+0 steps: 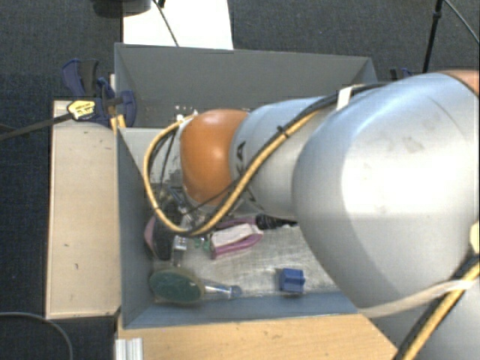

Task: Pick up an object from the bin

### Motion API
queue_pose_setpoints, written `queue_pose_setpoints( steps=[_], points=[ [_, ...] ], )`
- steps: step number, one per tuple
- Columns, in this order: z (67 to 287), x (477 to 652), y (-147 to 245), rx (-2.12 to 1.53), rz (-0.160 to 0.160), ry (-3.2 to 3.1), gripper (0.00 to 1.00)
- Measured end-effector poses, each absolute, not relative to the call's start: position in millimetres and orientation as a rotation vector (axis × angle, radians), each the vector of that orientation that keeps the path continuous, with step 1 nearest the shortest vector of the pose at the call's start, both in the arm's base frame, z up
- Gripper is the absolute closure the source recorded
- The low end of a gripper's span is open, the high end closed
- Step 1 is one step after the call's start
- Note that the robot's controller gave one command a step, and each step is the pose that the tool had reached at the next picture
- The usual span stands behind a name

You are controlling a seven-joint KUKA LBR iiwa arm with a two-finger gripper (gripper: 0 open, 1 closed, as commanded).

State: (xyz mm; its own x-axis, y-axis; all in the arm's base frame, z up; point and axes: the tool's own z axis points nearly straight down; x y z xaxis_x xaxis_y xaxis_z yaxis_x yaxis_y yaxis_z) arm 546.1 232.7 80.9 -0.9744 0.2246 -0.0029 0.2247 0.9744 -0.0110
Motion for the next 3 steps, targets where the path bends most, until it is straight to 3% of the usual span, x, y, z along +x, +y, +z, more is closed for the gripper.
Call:
queue_pose_setpoints(
  steps=[1,2,3],
  points=[
    [71,539.1,227,0.398,-0.009,3.113,0.00],
    [85,526.6,232,0.435,-0.007,3.110,0.00],
    [84,525.6,233,0.436,-0.007,3.113,1.00]
  ],
)
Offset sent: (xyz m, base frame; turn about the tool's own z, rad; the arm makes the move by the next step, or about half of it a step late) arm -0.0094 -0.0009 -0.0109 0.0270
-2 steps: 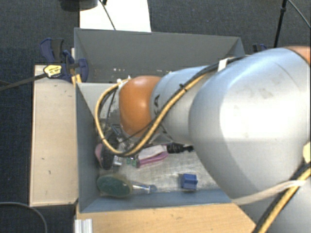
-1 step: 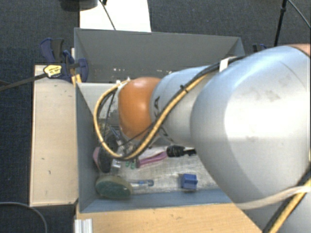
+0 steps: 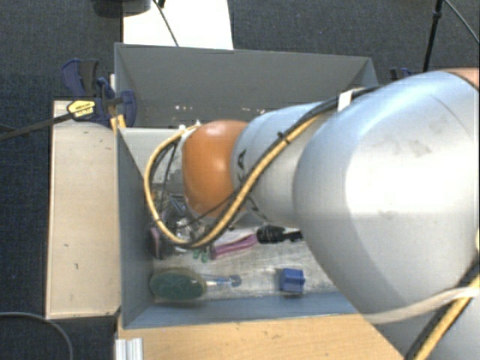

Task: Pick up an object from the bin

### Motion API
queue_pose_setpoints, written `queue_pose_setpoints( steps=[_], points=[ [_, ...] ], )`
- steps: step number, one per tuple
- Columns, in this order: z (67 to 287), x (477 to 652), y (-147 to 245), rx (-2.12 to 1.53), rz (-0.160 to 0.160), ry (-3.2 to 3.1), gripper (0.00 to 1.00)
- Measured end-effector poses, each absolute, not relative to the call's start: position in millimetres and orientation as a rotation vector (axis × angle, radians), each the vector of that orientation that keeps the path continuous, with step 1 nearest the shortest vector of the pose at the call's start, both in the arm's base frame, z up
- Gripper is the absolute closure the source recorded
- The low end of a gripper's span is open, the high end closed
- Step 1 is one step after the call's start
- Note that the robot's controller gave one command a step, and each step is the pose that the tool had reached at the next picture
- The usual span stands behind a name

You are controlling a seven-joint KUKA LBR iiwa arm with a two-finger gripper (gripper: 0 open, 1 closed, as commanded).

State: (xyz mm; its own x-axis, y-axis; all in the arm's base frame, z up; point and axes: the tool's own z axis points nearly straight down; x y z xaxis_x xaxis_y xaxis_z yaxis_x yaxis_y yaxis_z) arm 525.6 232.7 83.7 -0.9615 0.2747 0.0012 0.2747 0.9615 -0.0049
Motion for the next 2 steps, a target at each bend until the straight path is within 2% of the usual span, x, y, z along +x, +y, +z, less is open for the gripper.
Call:
queue_pose_setpoints(
  steps=[1,2],
  points=[
    [84.0,525.9,233.4,-0.436,0.005,-3.110,0.00],
    [83.9,525.6,233.0,-0.437,0.007,-3.109,1.00]
  ],
)
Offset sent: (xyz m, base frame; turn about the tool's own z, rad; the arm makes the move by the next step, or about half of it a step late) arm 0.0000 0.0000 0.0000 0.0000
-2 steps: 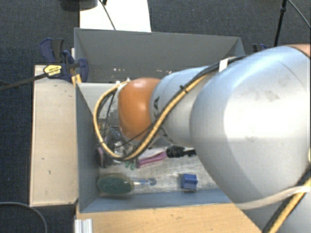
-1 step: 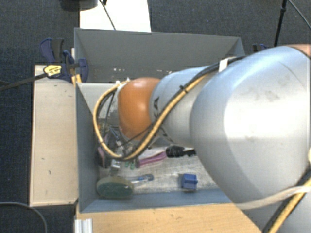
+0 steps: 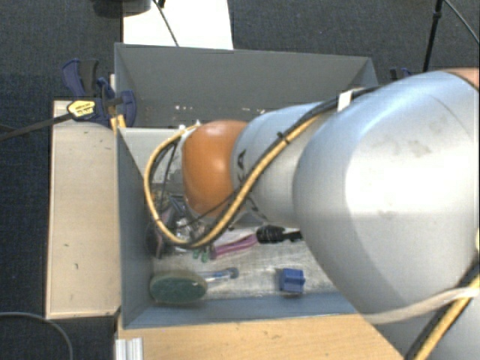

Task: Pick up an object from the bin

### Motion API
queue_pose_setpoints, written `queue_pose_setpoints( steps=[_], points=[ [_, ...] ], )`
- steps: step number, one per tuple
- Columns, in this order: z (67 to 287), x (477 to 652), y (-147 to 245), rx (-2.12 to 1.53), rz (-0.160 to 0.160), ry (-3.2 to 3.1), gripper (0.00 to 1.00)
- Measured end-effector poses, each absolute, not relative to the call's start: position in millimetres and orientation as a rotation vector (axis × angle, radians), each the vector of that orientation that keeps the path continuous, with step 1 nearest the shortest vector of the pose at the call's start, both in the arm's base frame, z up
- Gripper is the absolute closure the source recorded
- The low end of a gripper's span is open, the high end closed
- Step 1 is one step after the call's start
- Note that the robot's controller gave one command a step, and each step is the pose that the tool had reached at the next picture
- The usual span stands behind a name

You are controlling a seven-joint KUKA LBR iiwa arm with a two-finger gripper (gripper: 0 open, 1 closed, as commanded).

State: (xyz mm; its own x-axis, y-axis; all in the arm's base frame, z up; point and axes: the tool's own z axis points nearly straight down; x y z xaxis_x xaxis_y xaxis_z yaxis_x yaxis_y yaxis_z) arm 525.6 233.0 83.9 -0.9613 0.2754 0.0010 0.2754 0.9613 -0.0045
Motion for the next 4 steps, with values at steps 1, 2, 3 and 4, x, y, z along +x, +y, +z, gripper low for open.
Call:
queue_pose_setpoints(
  steps=[1,2,3,4],
  points=[
    [85,528.0,172,-0.778,0.003,-3.042,1.00],
    [85,527.7,173,-0.774,0.001,-3.043,0.00],
    [73,543.4,130,-0.855,-0.005,-3.024,0.00],
    [157,550.1,119,-0.827,-0.006,-3.040,0.00]
  ],
)
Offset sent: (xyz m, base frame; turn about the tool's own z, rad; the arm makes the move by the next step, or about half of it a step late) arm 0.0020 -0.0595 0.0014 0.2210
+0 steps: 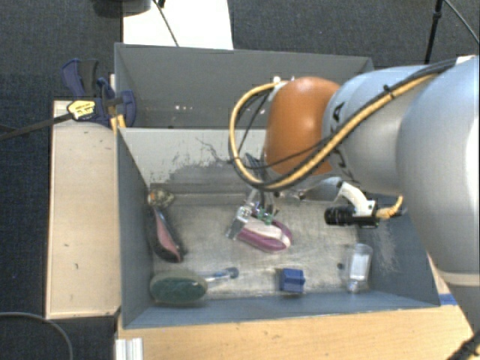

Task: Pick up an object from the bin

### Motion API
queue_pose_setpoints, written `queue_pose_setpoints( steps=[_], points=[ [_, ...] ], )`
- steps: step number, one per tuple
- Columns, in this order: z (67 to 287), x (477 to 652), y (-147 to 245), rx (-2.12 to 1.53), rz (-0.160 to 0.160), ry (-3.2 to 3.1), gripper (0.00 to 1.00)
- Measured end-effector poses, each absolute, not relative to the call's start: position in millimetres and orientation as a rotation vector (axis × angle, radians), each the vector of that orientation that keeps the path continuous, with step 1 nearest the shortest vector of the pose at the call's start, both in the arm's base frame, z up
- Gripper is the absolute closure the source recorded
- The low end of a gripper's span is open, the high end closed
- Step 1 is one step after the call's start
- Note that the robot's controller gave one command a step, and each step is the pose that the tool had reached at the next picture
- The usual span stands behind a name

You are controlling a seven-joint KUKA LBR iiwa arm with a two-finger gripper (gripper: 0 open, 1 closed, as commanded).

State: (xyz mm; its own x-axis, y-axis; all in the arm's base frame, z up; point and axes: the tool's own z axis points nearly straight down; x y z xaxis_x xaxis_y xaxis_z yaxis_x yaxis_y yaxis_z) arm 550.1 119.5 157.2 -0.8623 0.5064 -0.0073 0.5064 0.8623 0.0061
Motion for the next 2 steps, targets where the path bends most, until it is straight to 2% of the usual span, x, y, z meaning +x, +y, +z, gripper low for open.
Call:
queue_pose_setpoints(
  steps=[1,2],
  points=[
    [69.7,549.4,69.0,0.841,0.004,3.020,0.00],
    [75.3,551.7,71.3,0.836,0.009,3.015,1.00]
  ],
)
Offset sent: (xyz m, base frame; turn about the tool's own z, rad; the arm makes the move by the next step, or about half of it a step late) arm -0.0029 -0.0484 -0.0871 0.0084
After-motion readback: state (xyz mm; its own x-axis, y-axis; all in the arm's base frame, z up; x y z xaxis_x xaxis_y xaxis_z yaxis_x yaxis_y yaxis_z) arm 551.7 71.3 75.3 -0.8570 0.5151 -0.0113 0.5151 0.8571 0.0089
